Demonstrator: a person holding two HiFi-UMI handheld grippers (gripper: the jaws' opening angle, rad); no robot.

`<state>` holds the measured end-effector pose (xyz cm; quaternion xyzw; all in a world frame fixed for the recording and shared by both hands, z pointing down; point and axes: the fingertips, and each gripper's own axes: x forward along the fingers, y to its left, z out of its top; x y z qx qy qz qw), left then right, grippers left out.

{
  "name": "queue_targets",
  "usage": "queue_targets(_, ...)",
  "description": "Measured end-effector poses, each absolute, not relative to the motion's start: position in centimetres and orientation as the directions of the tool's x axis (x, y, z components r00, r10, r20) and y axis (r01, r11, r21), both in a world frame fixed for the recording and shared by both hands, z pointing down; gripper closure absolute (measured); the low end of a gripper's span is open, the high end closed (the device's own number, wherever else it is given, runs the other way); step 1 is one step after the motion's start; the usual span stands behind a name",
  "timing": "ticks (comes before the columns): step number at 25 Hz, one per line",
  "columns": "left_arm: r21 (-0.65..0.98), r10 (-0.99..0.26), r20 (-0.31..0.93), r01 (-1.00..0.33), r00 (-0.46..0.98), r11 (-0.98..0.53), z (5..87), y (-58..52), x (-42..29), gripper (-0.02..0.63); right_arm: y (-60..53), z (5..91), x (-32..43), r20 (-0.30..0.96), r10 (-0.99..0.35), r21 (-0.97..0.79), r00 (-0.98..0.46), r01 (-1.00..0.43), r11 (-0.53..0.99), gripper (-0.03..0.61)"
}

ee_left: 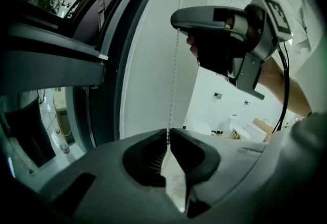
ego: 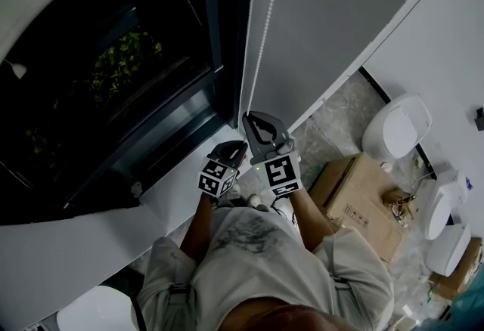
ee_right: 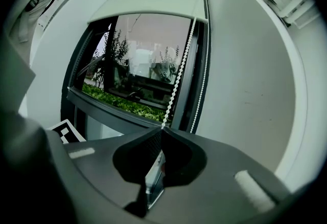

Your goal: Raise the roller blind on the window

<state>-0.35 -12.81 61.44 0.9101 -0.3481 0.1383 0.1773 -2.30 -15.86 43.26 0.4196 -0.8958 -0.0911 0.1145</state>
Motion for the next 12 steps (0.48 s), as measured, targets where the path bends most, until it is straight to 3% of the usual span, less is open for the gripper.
queue_targets(6,0.208,-0.605,0.318,-0.677,0.73,-0.706,57.9,-12.7,-1.1,0.545,-16.0,43.4,-2.4,0.127,-0.77,0.25,-0.625,-0.731,0.634,0.568)
queue_targets(12,0.16,-0.676,0.129,-0.688,0.725,-0.708,47.7,-13.5,-2.8,0.545,-16.2,43.3,-1.9,0.123,-0.772,0.244,-0.623,-0.735,0.632,0.568)
